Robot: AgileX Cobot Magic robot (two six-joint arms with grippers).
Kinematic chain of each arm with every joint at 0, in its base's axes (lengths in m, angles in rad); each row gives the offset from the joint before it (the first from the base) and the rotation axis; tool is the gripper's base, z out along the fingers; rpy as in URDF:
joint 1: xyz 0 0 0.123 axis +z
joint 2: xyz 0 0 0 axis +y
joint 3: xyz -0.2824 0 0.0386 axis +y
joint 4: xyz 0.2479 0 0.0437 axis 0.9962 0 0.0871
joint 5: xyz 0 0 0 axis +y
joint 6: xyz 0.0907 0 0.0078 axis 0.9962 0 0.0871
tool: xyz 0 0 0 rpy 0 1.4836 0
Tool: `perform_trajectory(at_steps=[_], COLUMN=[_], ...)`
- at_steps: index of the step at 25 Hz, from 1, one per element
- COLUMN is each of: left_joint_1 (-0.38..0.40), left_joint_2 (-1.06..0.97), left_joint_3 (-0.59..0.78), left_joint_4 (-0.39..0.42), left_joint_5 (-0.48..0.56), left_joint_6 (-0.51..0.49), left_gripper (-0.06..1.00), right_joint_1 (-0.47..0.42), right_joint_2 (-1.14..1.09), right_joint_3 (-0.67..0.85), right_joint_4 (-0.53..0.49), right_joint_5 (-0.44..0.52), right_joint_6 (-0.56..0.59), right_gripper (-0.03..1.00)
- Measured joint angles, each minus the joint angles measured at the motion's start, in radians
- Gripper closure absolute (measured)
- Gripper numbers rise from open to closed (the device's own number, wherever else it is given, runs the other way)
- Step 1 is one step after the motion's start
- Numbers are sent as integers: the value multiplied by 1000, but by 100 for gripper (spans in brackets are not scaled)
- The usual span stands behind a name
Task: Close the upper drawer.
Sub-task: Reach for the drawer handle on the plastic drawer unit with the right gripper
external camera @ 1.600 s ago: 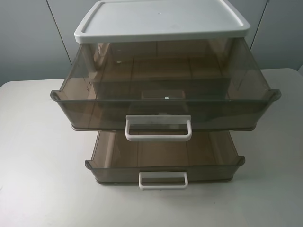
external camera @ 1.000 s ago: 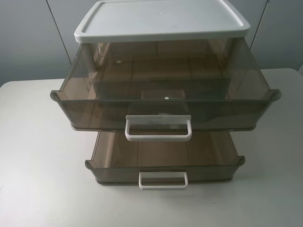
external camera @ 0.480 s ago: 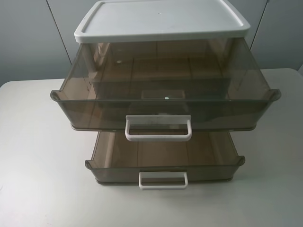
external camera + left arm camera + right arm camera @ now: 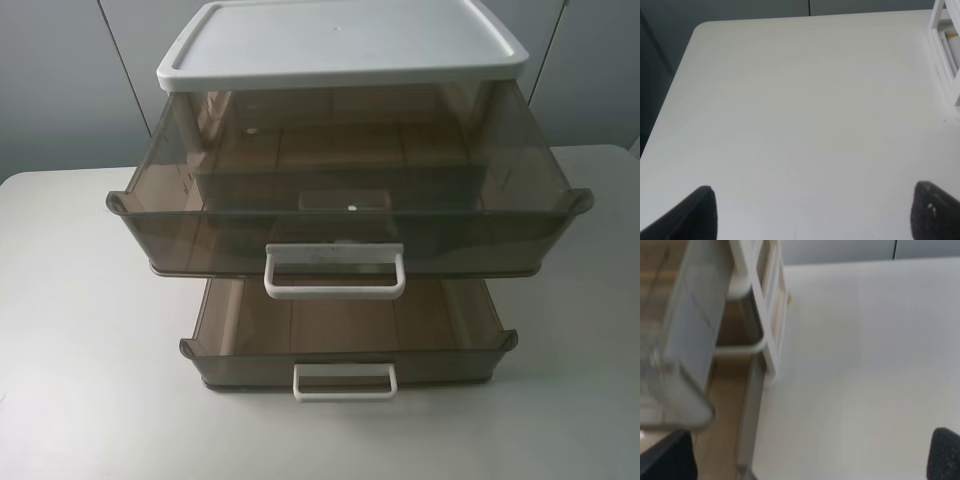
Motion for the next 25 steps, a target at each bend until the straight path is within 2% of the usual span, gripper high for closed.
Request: perform_trajectory(at_steps=[6,8,10,14,17,20,23,25], left_joint_1=[0,0,0,0,0,0,0,0], left_joint_2=[0,0,0,0,0,0,0,0], left_joint_3=[0,0,0,0,0,0,0,0], left_joint_4=[0,0,0,0,0,0,0,0], left_joint_5=[0,0,0,0,0,0,0,0], left_joint_6=[0,0,0,0,0,0,0,0], left_gripper=[20,20,20,20,20,20,20,20], right_joint_1=[0,2,50,310,556,791,963,1047], right_joint_2=[334,428,497,587,623,675,745,785], right_joint_3=[-299,-367,-408,-436,-442,-446,-446,-446], right_joint_4=[17,40,51,31,-46,-112,-135,-135], right_joint_5=[-14,-14,-6,-40,-98,-117,-122,-122], right_joint_6=[-4,-37,-87,-128,-134,-134,-138,-142], right_gripper=[27,27,27,27,27,27,27,27])
